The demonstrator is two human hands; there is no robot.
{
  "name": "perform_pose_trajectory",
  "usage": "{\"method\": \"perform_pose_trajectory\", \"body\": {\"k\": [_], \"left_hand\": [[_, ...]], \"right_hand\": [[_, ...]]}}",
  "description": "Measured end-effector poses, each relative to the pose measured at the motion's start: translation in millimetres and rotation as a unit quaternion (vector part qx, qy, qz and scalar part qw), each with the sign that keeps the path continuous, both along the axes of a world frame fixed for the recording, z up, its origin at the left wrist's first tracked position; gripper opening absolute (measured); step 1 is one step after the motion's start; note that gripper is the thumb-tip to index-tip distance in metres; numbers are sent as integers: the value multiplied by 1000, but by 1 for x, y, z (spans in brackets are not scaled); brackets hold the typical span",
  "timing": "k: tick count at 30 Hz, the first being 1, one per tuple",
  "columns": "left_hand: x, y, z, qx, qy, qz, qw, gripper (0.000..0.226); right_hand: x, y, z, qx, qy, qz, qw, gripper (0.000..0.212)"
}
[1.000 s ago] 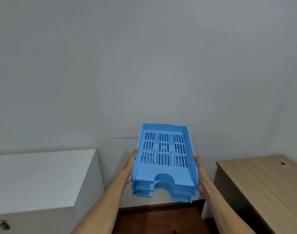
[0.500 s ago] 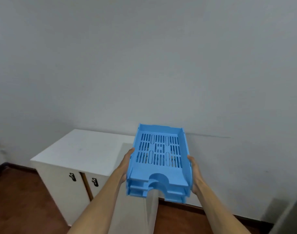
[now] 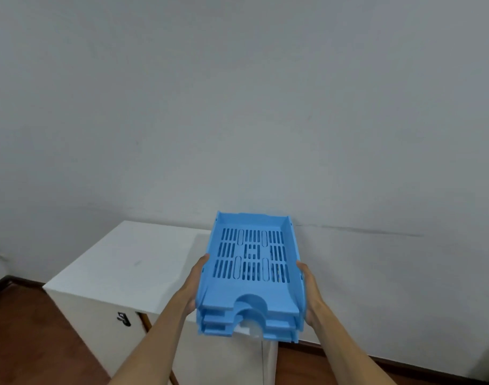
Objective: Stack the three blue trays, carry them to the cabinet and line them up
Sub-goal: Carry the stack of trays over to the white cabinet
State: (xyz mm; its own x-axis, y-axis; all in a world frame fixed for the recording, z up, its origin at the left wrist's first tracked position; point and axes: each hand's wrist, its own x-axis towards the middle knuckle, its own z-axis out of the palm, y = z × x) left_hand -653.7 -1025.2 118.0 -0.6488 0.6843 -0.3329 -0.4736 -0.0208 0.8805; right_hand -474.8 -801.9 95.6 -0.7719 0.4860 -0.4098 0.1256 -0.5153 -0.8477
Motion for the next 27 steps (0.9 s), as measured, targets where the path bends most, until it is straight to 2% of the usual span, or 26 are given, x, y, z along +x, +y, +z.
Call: {"method": "perform_pose_trajectory", "body": {"k": [3, 11, 27], "left_hand": [[-26, 11, -3, 6, -5, -13, 1000, 52], [-82, 31, -9, 3, -29, -55, 998, 58], [-140, 19, -9, -13, -30, -101, 994, 59]], "right_hand": [[-23, 10, 2, -2, -9, -5, 1000, 72], [-69, 24, 0, -9, -24, -30, 999, 77], [-101, -3, 1, -53, 8, -41, 998, 64]]}}
